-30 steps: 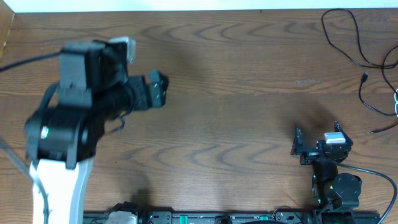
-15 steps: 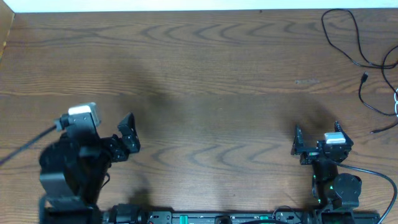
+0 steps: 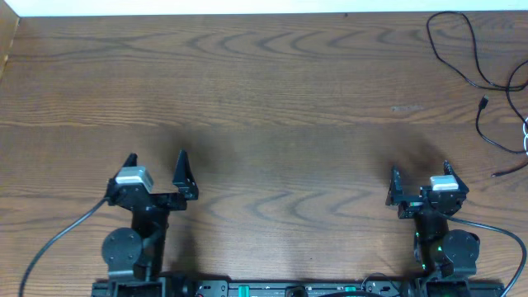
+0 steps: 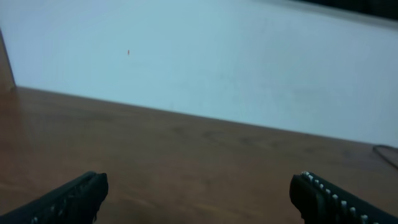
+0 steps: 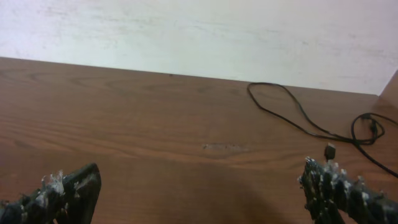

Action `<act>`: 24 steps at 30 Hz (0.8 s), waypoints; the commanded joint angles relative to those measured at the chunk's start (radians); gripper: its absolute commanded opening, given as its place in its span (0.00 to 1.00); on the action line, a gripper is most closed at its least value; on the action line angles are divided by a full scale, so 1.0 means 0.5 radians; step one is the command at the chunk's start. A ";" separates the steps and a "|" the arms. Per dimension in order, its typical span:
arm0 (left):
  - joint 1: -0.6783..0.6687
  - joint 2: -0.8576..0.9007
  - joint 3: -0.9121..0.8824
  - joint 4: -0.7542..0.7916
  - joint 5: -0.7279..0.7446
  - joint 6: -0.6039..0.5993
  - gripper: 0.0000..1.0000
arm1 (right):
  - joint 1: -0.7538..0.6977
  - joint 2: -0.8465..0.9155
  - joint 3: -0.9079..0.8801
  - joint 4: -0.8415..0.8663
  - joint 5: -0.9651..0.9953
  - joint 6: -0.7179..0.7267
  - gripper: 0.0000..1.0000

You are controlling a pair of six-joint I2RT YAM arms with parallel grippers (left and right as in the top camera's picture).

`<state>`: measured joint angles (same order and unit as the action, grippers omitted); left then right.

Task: Untangle cables

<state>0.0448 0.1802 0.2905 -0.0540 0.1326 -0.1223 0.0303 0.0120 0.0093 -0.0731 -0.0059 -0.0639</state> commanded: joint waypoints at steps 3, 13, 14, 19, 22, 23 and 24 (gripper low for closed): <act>0.009 -0.185 -0.233 0.076 0.025 0.034 0.98 | -0.003 -0.013 -0.008 -0.003 0.014 -0.024 0.99; 0.007 -0.358 -0.489 0.089 0.024 0.034 0.98 | -0.003 -0.013 -0.008 -0.003 0.014 -0.025 0.99; 0.007 -0.358 -0.502 0.089 0.024 0.034 0.98 | -0.003 -0.013 -0.008 -0.003 0.014 -0.024 0.99; 0.007 -0.358 -0.574 0.034 0.015 0.034 0.98 | -0.003 -0.013 -0.008 -0.003 0.014 -0.024 0.99; 0.007 -0.358 -0.574 -0.014 -0.014 0.035 0.98 | -0.003 -0.013 -0.008 -0.003 0.014 -0.025 0.99; 0.007 -0.358 -0.574 -0.016 -0.014 0.035 0.98 | -0.003 -0.013 -0.008 -0.003 0.014 -0.024 0.99; 0.007 -0.358 -0.573 -0.015 -0.014 0.034 0.98 | -0.003 -0.013 -0.008 -0.003 0.014 -0.024 0.99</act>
<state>0.0448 0.0109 0.0212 -0.0250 0.1242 -0.1223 0.0303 0.0120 0.0093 -0.0734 -0.0063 -0.0639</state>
